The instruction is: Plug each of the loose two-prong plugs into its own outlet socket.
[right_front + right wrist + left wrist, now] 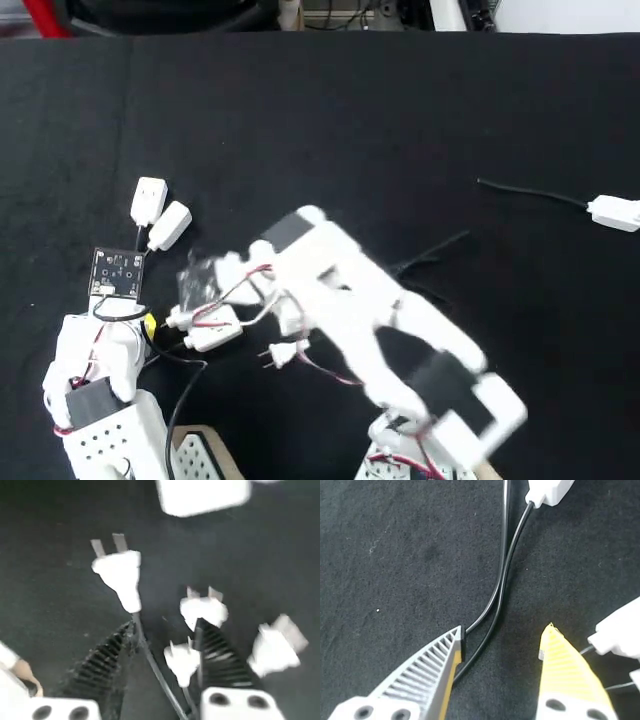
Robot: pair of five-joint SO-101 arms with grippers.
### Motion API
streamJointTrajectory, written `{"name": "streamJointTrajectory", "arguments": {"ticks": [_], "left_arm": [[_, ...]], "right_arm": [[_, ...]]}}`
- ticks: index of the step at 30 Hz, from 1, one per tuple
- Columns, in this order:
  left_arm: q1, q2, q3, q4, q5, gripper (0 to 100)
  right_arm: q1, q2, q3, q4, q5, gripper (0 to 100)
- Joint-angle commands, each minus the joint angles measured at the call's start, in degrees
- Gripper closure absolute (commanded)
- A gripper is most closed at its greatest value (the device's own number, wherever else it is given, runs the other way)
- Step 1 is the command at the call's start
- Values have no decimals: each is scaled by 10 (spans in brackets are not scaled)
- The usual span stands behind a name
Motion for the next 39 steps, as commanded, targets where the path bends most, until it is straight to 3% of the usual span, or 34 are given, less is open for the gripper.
{"name": "streamJointTrajectory", "arguments": {"ticks": [1, 7, 13, 17, 20, 24, 33, 39], "left_arm": [[8, -5, 11, -11, -3, 751], [8, -5, 11, -11, -3, 751], [7, -5, 11, -11, -3, 751], [7, -5, 11, -11, -3, 751], [7, -5, 11, -11, -3, 751], [7, -5, 11, -11, -3, 751], [7, -5, 11, -11, -3, 751], [7, -5, 11, -11, -3, 751]], "right_arm": [[36, -116, 15, -10, -105, 894], [49, -191, 142, -136, -283, 929], [140, -191, 223, -336, -458, 928], [179, -191, 194, -323, -706, 923], [178, -191, 170, -316, -841, 881], [157, -172, 146, -317, -939, 747], [152, 46, -6, -314, -1174, 741], [149, 99, -47, -316, -1246, 741]]}}
